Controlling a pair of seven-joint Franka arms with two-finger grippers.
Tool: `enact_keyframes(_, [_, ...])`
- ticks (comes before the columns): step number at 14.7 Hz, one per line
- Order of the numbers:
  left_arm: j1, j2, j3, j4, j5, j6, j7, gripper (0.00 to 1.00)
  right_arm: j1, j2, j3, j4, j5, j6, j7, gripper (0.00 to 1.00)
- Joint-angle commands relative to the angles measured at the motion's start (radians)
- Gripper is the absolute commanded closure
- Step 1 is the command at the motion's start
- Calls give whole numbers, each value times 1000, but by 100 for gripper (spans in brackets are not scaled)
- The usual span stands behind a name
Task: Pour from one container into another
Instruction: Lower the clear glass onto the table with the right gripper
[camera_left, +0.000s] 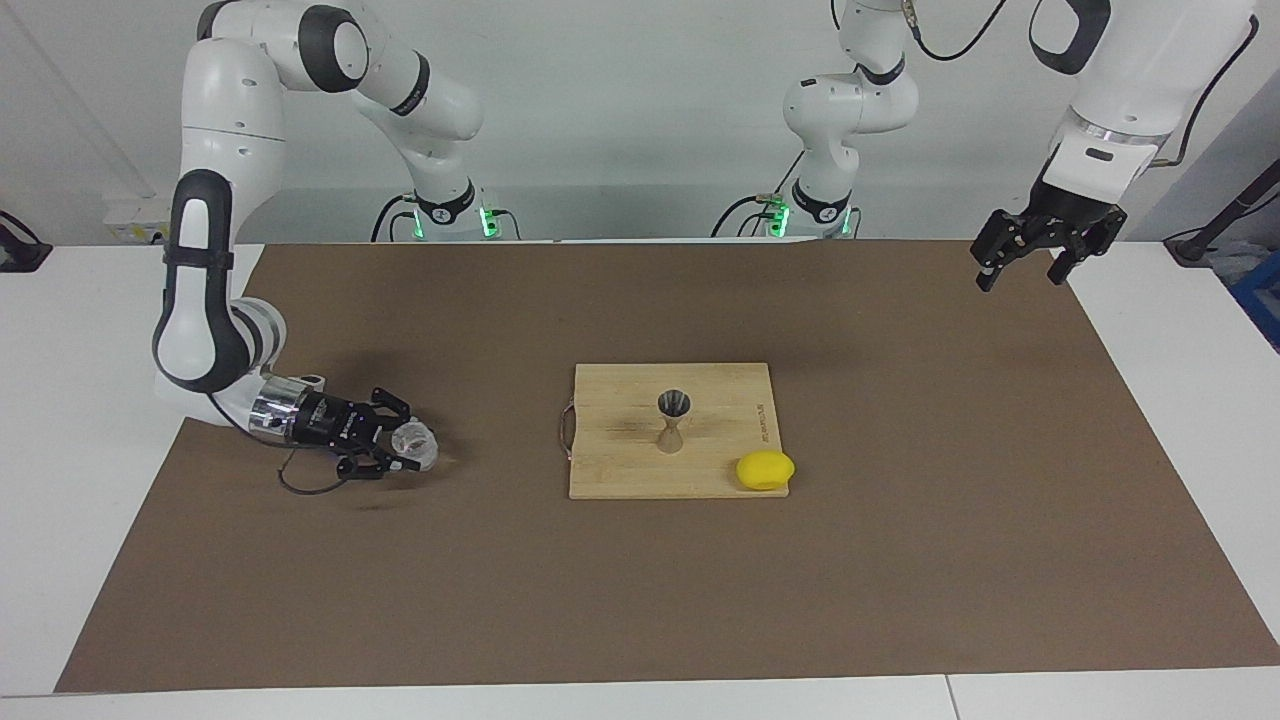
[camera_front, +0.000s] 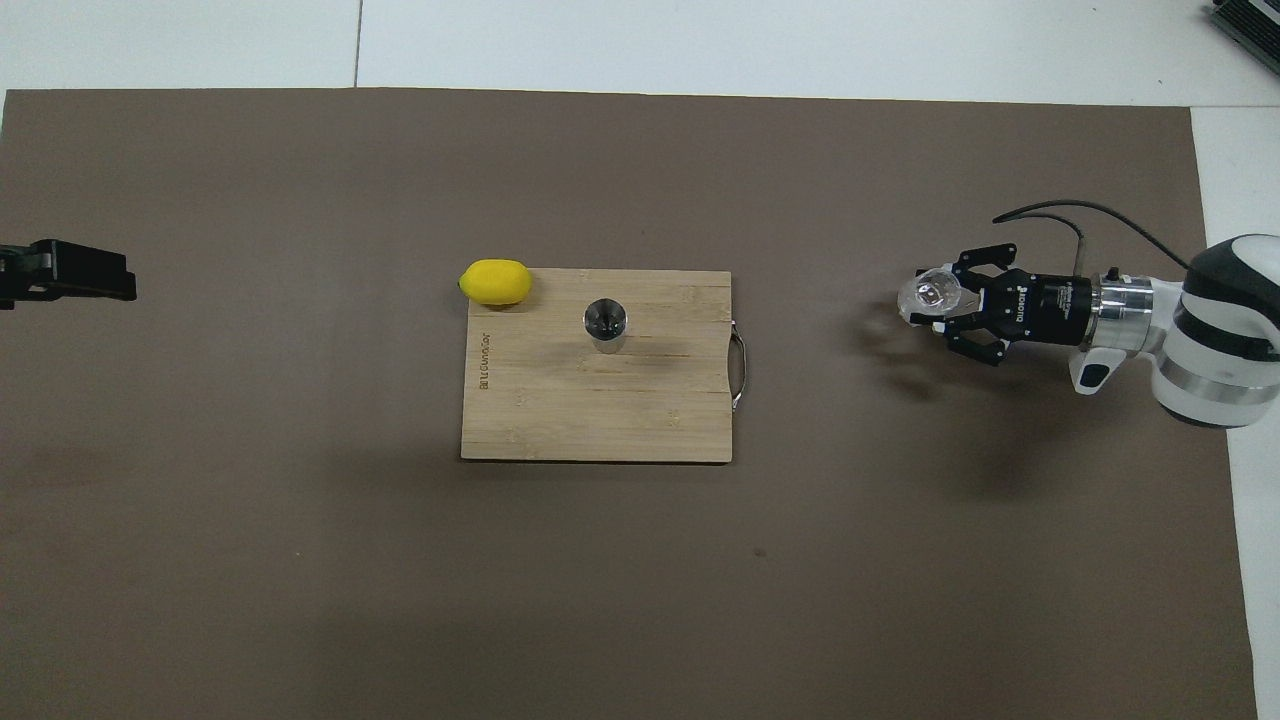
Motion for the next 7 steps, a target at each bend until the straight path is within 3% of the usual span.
enact_keyframes(1, [-18, -16, 14, -12, 10, -40, -18, 0, -26, -4, 14, -13, -8, -19, -41, 100])
enact_keyframes(7, [-18, -22, 12, -13, 9, -42, -18, 0, -26, 33, 15, -18, -20, -19, -82, 100])
